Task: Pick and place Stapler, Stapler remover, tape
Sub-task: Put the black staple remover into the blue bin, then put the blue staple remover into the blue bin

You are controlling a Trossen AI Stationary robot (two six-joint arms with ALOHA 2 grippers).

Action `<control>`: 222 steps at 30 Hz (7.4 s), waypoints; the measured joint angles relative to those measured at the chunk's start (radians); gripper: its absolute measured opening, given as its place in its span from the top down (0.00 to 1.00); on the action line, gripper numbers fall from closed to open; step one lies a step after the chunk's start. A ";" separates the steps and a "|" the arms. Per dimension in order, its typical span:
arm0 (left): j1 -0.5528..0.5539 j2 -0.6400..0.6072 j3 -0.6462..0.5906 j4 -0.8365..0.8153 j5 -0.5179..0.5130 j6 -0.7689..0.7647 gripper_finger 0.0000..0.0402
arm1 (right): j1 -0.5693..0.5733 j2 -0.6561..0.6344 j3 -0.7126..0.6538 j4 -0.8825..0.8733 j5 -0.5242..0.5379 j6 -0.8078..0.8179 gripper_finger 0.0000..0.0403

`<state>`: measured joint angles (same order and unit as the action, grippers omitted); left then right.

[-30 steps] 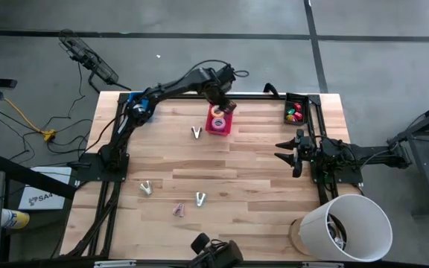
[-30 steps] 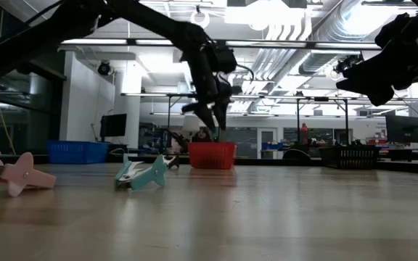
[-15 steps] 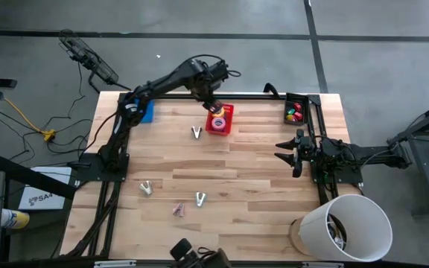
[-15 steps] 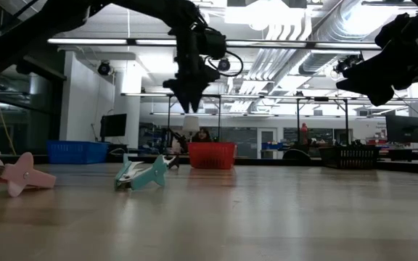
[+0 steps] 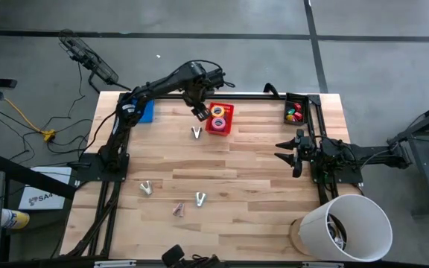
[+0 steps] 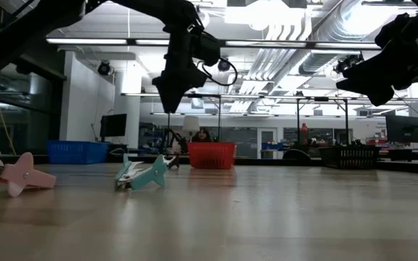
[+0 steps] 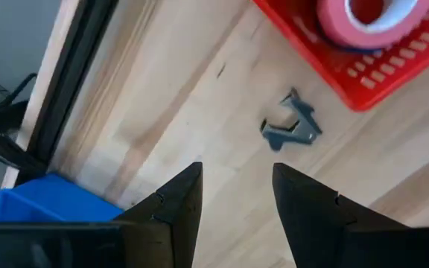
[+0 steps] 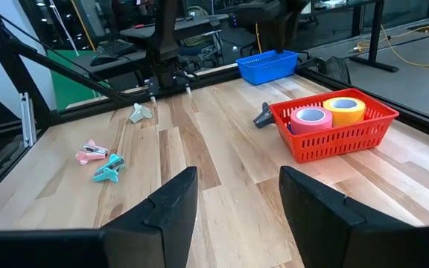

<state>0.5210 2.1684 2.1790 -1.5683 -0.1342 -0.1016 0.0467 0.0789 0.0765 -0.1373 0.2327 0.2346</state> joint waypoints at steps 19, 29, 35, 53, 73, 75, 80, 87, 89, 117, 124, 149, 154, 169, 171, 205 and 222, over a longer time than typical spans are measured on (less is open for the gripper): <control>0.002 -0.178 -0.540 0.367 0.140 -0.231 0.60 | 0.000 0.000 0.000 0.000 0.000 0.000 0.55; -0.005 -0.193 -0.712 0.600 0.146 -0.422 0.60 | 0.000 0.000 0.000 0.000 0.000 0.000 0.55; -0.014 -0.193 -0.723 0.660 0.118 -0.456 0.60 | 0.000 0.000 0.000 0.000 0.000 0.000 0.55; -0.020 -0.191 -0.740 0.695 0.063 -0.501 0.61 | 0.000 0.000 0.000 0.000 0.000 0.000 0.55; -0.025 -0.193 -0.840 0.758 0.112 -0.552 0.65 | 0.000 0.000 0.000 0.000 0.000 0.000 0.55; -0.025 -0.193 -0.840 0.757 0.119 -0.549 0.70 | 0.000 0.000 0.000 0.000 0.000 0.000 0.55; -0.025 -0.193 -0.841 0.753 0.136 -0.514 0.85 | 0.000 0.000 0.000 0.000 0.000 0.000 0.55; -0.024 -0.207 -0.843 0.700 0.157 -0.456 0.89 | 0.000 0.000 0.000 0.000 0.000 0.000 0.55; -0.019 -0.230 -0.846 0.666 0.154 -0.445 0.89 | 0.000 0.000 0.000 0.000 0.000 0.000 0.55; 0.424 -0.577 -0.862 0.368 -0.221 -0.301 0.88 | 0.000 0.000 0.000 0.000 0.000 0.000 0.55; 0.476 -0.575 -0.973 0.472 -0.257 -0.307 0.88 | 0.000 0.000 0.000 0.000 0.000 0.000 0.55; 0.364 -0.574 -0.984 0.490 -0.458 -0.530 0.88 | 0.000 -0.001 0.000 0.000 0.000 0.000 0.55; 0.353 -0.574 -0.994 0.500 -0.466 -0.564 0.88 | 0.000 -0.001 0.000 0.000 0.000 0.000 0.55; 0.355 -0.574 -1.142 0.594 -0.505 -0.672 0.88 | 0.000 -0.001 0.000 0.000 0.000 0.000 0.55; 0.356 -0.574 -1.147 0.609 -0.504 -0.689 0.88 | 0.000 -0.001 0.000 0.000 0.000 0.000 0.55; 0.355 -0.673 -1.147 0.580 -0.355 -0.604 0.57 | 0.000 -0.001 0.000 0.000 0.000 0.000 0.55; 0.271 -1.065 -1.145 0.461 0.171 -0.209 0.56 | 0.000 -0.001 0.000 0.000 0.000 0.000 0.55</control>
<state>0.7918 1.1030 1.0336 -1.1074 0.0366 -0.3106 0.0465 0.0780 0.0761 -0.1374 0.2326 0.2346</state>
